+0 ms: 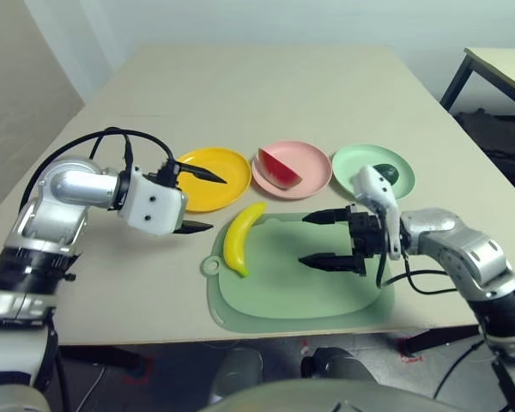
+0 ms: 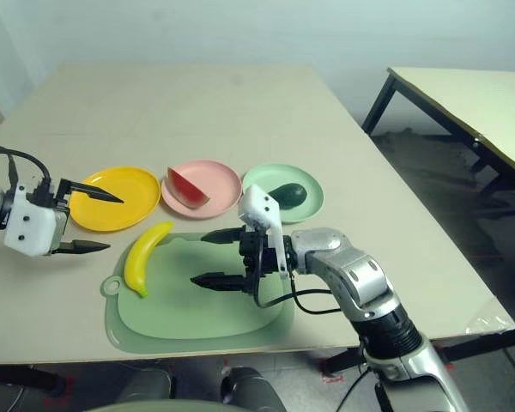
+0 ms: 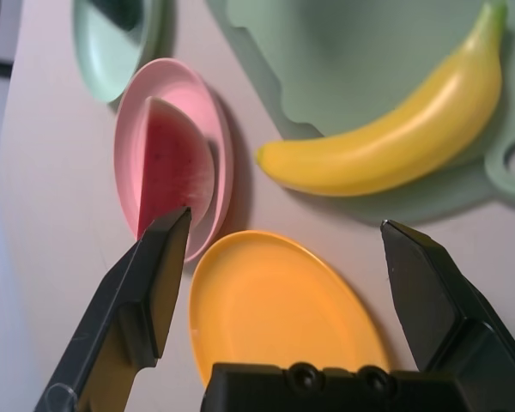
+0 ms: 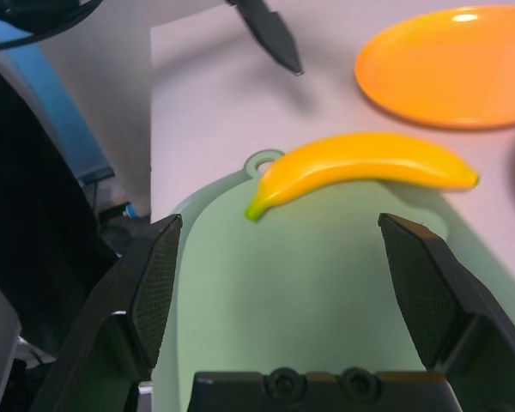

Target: Place the fruits into color-matched plates.

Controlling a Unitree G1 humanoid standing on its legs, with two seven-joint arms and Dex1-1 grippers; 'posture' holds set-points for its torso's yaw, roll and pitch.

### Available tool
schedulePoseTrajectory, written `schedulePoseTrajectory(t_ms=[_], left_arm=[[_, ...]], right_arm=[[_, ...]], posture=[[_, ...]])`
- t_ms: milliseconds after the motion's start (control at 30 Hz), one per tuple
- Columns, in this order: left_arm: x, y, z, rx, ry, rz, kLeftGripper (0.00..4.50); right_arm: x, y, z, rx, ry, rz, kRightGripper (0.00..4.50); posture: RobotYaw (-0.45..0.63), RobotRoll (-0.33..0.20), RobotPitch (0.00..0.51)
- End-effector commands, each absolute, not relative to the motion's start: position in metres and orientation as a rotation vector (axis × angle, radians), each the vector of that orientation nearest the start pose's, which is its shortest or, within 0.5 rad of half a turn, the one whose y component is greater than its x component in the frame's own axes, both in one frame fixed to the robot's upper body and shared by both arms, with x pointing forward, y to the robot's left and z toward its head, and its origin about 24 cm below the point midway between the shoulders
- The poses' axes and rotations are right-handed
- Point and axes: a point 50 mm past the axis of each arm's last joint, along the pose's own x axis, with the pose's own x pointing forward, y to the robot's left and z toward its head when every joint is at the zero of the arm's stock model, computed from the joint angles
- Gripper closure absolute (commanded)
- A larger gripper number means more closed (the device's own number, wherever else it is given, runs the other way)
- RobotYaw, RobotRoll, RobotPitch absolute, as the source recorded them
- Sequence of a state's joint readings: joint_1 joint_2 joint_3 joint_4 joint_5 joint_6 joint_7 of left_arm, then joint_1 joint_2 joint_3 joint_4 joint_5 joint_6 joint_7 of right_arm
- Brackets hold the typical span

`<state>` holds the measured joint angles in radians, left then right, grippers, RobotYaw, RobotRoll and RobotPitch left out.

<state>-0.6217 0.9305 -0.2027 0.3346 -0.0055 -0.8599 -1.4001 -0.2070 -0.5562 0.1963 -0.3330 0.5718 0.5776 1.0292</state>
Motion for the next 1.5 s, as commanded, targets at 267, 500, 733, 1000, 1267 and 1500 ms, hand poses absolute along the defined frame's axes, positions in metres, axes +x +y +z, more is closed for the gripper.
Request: schedulePoseTrajectory(t_ms=[267,500,733,1000,1267,1500], left_arm=[[0.29,0.201,0.163,1.622,-0.288,-1.684,0.0],[0.299,0.185,0.153,1.685,-0.292,-1.787,0.0],[0.306,0.165,0.145,1.726,-0.259,-1.898,0.0],[0.306,0.147,0.137,1.737,-0.236,-2.02,0.0],[0.303,0.147,0.129,1.69,-0.085,-2.124,0.84],[0.3,0.151,0.134,1.636,-0.052,-2.116,2.88]], right_arm=[[0.222,-0.151,0.081,0.021,0.09,1.181,0.02],[0.213,-0.137,0.077,0.112,0.089,1.137,0.02],[0.215,-0.147,0.076,0.057,0.111,1.163,0.02],[0.216,-0.149,0.076,0.057,0.104,1.161,0.02],[0.21,-0.147,0.074,0.047,0.104,1.176,0.0],[0.209,-0.146,0.075,0.044,0.09,1.18,0.0]], posture=[[0.12,0.0,0.024],[0.12,0.0,0.021],[0.1,0.0,0.022],[0.09,0.0,0.023],[0.08,0.0,0.022],[0.09,0.0,0.021]])
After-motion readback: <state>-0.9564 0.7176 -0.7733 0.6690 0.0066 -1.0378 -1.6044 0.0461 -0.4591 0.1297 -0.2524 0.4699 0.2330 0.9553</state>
